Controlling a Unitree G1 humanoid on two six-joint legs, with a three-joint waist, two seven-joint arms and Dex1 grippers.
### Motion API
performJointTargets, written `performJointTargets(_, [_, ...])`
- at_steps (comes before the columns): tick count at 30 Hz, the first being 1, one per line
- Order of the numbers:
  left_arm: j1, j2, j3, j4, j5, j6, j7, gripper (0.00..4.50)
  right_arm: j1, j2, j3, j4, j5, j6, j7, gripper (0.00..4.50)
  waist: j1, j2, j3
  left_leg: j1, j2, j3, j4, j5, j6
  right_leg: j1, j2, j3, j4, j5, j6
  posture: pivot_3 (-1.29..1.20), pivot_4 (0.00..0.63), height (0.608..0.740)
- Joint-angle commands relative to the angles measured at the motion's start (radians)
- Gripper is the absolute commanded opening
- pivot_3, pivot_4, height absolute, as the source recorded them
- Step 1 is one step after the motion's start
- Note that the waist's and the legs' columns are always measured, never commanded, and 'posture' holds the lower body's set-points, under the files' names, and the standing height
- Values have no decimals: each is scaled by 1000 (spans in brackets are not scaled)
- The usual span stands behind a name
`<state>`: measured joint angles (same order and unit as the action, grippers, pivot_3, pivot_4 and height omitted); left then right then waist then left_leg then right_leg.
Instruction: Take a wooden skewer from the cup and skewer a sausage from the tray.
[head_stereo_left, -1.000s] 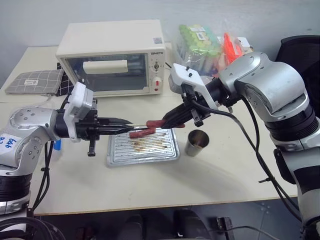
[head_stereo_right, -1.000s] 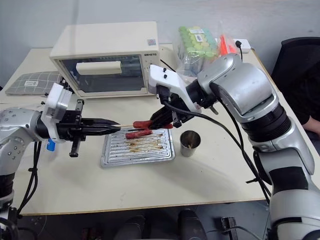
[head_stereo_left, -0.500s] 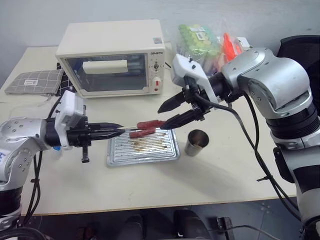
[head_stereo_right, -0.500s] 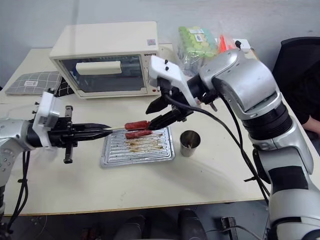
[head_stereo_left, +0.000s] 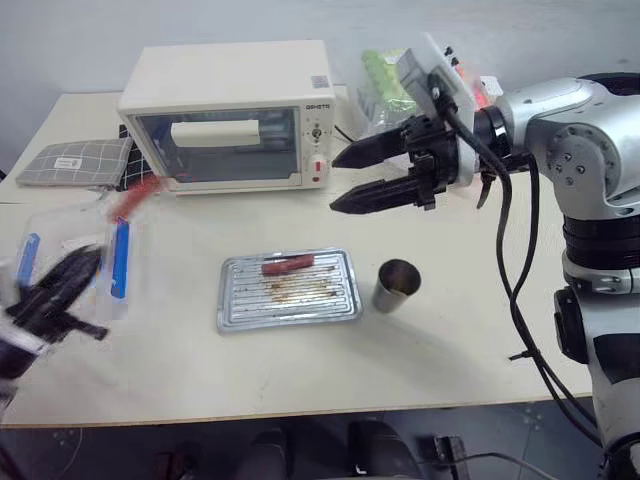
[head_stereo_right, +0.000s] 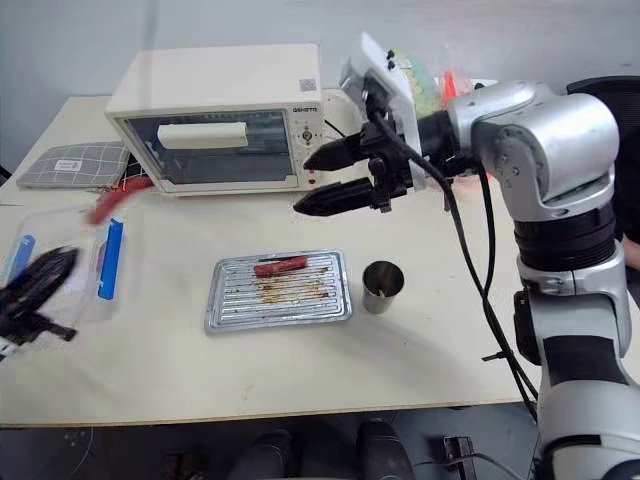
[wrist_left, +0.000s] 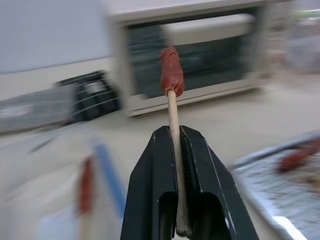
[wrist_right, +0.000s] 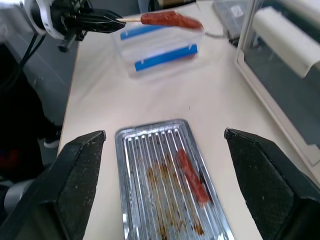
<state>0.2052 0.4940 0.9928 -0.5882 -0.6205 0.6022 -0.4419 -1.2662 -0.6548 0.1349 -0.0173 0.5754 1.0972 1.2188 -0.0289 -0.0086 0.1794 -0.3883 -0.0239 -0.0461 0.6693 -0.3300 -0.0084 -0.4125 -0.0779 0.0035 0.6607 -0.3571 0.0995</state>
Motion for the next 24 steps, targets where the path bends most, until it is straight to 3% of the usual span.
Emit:
performJointTargets(1, [-20, 38, 36, 115, 66, -83, 57, 0, -21, 5, -38, -18, 32, -5, -14, 3909, 5, 0, 0, 0, 0, 0, 1, 0, 0, 0, 0, 0, 0, 0, 0, 0, 150, 740])
performJointTargets(8, [-195, 226, -101, 477, 123, -95, 35, 0, -32, 13, -37, -3, 49, -9, -33, 3909, 24, -2, -1, 0, -2, -1, 3, 0, 1, 1, -1, 0, 0, 0, 0, 0, 150, 740])
performJointTargets(13, [-215, 274, -133, 498, 111, -83, 7, 1222, -24, 12, -44, -12, 63, 1, -54, 3936, 11, -3, -1, 0, -2, 0, -1, -2, 1, 0, -2, 0, 1, 0, 0, 0, 150, 740])
performJointTargets(19, [-122, 260, -62, 407, 68, -42, -17, 2599, -15, 11, -50, -15, 76, 4, -70, 3936, -15, -3, -1, 0, -2, -1, -3, -2, 1, -2, -2, -2, 0, 0, 0, 0, 150, 740])
performJointTargets(24, [16, 247, 107, 299, -31, 32, -72, 2599, -8, 0, -35, -6, 69, -12, -57, 3936, -19, -3, -2, 0, -1, -1, -2, -2, 1, -2, -1, -2, 0, 0, 0, 0, 150, 740])
